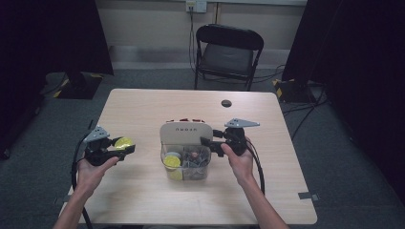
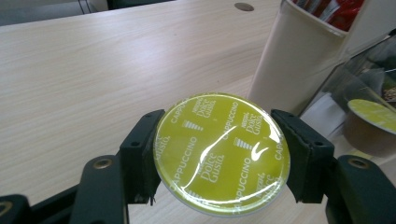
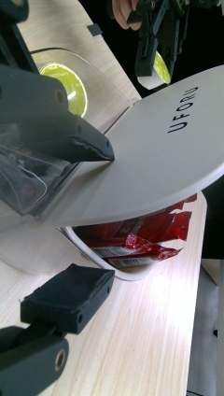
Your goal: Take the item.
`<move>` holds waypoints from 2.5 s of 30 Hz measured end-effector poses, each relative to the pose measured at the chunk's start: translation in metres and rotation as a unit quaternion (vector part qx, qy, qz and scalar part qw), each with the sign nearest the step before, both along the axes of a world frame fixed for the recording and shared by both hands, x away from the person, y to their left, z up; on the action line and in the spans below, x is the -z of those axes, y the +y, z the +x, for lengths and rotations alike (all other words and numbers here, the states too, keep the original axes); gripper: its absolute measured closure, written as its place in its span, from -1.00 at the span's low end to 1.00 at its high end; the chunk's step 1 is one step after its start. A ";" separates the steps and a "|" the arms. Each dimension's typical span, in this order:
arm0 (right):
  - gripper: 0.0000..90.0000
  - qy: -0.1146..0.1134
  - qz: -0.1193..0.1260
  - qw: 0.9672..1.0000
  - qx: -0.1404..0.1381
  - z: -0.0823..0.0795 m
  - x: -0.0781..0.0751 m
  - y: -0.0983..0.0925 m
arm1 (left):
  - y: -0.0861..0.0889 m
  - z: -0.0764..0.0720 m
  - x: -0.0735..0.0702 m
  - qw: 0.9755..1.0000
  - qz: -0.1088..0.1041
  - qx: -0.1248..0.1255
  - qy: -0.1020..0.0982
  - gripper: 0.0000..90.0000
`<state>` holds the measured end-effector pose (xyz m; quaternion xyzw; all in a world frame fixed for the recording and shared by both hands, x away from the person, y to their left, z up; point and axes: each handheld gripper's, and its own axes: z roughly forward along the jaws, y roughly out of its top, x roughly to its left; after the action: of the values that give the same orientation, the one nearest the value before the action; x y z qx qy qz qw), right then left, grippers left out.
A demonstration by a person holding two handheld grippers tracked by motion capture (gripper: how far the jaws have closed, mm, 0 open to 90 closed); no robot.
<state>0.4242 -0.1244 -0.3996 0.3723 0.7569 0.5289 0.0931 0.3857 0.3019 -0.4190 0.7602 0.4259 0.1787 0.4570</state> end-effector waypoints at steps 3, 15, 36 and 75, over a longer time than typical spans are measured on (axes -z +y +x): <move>-0.20 0.000 0.000 1.000 0.000 0.000 0.000 0.000 | 0.001 0.002 0.004 1.000 0.001 -0.006 0.004 -0.15; -0.19 0.000 0.000 1.000 0.001 0.000 0.000 0.000 | 0.007 0.014 0.028 0.998 0.040 -0.036 0.030 -0.15; -0.22 0.001 -0.006 1.000 0.002 0.000 0.001 0.001 | -0.002 0.025 0.057 0.996 0.054 -0.021 0.068 -0.15; -0.21 0.001 -0.003 1.000 0.005 -0.001 0.000 -0.001 | 0.010 -0.003 0.047 0.997 0.035 -0.027 0.062 -0.62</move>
<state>0.4230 -0.1254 -0.3996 0.3763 0.7568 0.5257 0.0962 0.3830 0.3123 -0.4662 0.7734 0.4676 0.1582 0.3977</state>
